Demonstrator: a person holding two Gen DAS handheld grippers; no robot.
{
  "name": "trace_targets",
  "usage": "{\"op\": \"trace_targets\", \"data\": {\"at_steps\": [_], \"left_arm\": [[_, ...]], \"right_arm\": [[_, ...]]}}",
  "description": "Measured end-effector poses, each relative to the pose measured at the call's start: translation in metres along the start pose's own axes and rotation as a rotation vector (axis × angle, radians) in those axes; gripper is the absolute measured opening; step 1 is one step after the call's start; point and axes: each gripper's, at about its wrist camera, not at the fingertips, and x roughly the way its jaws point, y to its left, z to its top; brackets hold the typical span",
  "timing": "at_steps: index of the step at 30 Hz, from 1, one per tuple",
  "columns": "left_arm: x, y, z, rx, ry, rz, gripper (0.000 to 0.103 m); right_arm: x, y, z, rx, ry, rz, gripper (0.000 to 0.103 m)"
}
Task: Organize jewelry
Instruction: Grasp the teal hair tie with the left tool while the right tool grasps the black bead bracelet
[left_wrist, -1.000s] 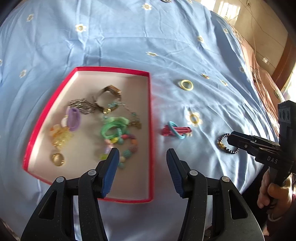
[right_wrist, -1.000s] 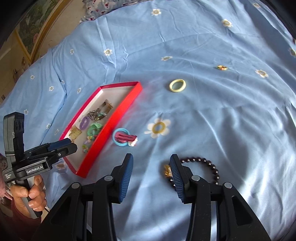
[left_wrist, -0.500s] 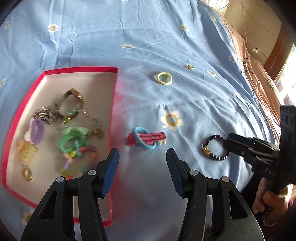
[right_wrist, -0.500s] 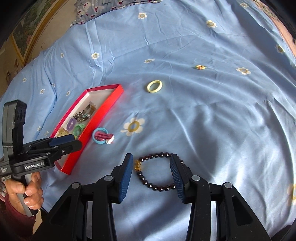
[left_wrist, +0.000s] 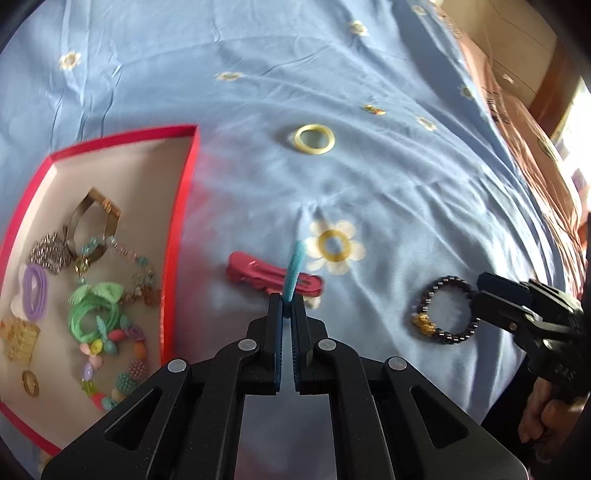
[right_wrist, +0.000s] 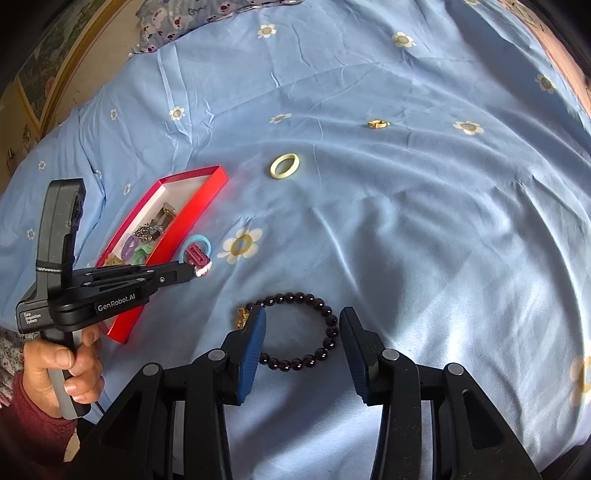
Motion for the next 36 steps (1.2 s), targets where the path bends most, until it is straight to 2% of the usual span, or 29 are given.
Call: {"op": "trace_targets", "data": {"at_steps": [4, 7, 8, 13, 16, 19, 22, 25, 26, 28, 31, 33, 36], "left_arm": [[-0.022, -0.012, 0.001, 0.033, -0.054, -0.072, 0.002], [-0.039, -0.017, 0.002, 0.046, -0.097, -0.137, 0.002], [-0.045, -0.017, 0.002, 0.042, -0.110, -0.158, 0.002], [-0.060, -0.007, 0.006, -0.008, -0.139, -0.226, 0.002], [-0.055, 0.003, 0.006, -0.043, -0.112, -0.195, 0.002], [-0.055, 0.012, 0.003, -0.073, -0.111, -0.211, 0.002], [-0.061, 0.013, 0.000, -0.070, -0.120, -0.197, 0.002], [-0.073, 0.016, -0.003, -0.065, -0.169, -0.231, 0.003], [-0.072, 0.015, -0.004, -0.046, -0.171, -0.209, 0.003], [-0.057, 0.018, -0.009, -0.038, -0.108, -0.125, 0.003], [-0.047, 0.034, -0.022, -0.104, -0.059, -0.153, 0.003], [-0.046, 0.040, -0.030, -0.123, -0.052, -0.135, 0.003], [-0.049, 0.040, -0.037, -0.132, -0.050, -0.160, 0.003]], "right_arm": [[-0.004, -0.004, 0.001, 0.011, -0.017, -0.003, 0.041], [-0.005, -0.005, 0.001, 0.009, -0.018, -0.003, 0.027], [-0.005, -0.006, 0.001, 0.011, -0.017, -0.002, 0.026], [-0.002, -0.009, 0.000, 0.032, 0.002, 0.003, 0.032], [0.002, -0.009, -0.002, 0.036, 0.009, -0.005, 0.034], [0.003, -0.009, -0.003, 0.030, 0.009, -0.017, 0.035], [0.008, -0.009, -0.003, 0.035, 0.026, -0.017, 0.039], [0.013, -0.003, -0.004, 0.002, 0.029, -0.030, 0.038], [0.014, -0.001, -0.005, -0.011, 0.026, -0.038, 0.029], [0.016, 0.004, -0.005, -0.032, 0.031, -0.048, 0.007], [0.015, 0.010, -0.006, -0.046, 0.027, -0.033, 0.007], [0.011, 0.013, -0.006, -0.058, 0.018, -0.030, 0.007], [0.008, 0.015, -0.005, -0.055, 0.011, -0.017, 0.007]]}}
